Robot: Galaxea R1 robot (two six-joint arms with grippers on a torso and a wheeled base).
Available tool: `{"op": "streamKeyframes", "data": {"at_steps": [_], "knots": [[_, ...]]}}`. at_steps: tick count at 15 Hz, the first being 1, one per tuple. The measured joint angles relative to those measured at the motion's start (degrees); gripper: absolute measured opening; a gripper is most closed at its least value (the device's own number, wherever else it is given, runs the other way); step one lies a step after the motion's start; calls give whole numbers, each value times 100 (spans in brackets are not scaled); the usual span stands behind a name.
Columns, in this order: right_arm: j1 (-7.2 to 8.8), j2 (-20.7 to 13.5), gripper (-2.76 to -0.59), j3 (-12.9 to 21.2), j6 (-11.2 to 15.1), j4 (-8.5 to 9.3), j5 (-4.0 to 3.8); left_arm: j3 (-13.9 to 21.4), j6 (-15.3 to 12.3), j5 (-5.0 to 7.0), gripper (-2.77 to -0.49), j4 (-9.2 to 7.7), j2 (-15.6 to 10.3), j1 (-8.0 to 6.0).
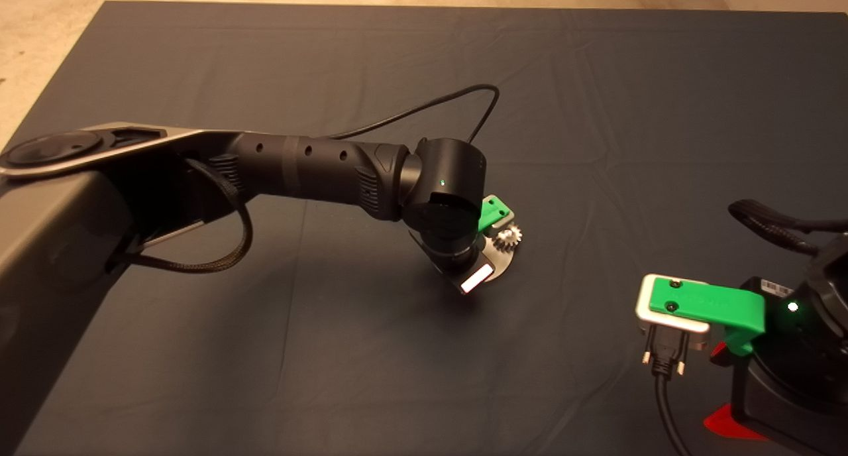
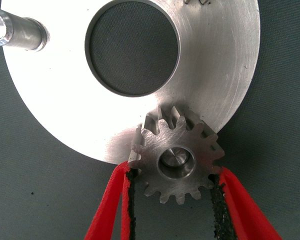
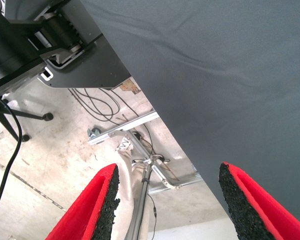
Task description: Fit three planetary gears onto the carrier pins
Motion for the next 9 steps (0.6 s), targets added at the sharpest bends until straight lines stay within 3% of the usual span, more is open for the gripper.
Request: {"op": "streamKeyframes", "data": {"at_steps": [5, 9], "knots": [[0, 0, -189, 0, 0, 0, 0, -33, 4, -13, -235, -6, 0, 0], [0, 0, -189, 0, 0, 0, 0, -33, 4, 1, -210, -44, -2, 0]]}}
